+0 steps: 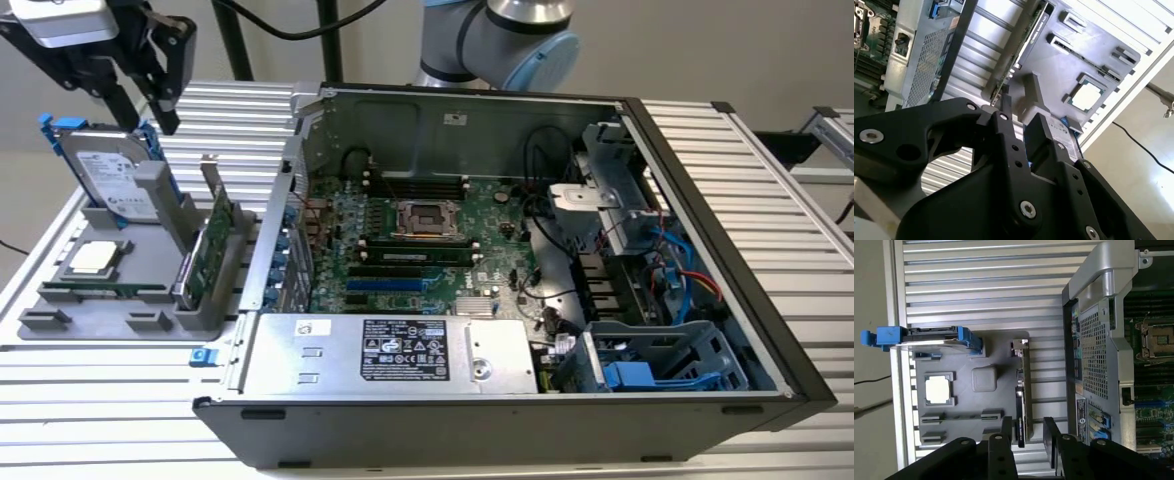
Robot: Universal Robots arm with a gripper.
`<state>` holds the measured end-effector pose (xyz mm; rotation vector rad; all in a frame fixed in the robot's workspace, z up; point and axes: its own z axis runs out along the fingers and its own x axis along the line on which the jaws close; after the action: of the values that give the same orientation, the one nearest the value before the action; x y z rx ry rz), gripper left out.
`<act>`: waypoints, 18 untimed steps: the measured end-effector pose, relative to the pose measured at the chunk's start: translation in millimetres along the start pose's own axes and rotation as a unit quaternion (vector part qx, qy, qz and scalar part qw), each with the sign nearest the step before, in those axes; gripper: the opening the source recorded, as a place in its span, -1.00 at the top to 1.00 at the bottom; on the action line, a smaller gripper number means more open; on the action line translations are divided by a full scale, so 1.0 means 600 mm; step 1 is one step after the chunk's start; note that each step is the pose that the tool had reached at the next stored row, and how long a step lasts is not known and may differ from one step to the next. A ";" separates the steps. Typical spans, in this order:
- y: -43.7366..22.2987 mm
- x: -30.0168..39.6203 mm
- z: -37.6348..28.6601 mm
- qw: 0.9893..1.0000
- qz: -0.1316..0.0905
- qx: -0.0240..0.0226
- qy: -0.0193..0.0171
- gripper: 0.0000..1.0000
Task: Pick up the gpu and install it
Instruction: 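Pick up the gpu and move the gpu toward the slot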
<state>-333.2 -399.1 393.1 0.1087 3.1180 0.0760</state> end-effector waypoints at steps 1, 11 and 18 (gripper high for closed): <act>0.000 0.000 0.000 1.000 0.000 0.000 0.000 -1.00; 0.000 0.001 0.005 1.000 0.000 0.000 0.000 -1.00; -0.001 0.001 0.013 1.000 0.000 0.000 0.000 -1.00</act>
<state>-333.9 -399.2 385.4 0.1088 3.1184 0.0760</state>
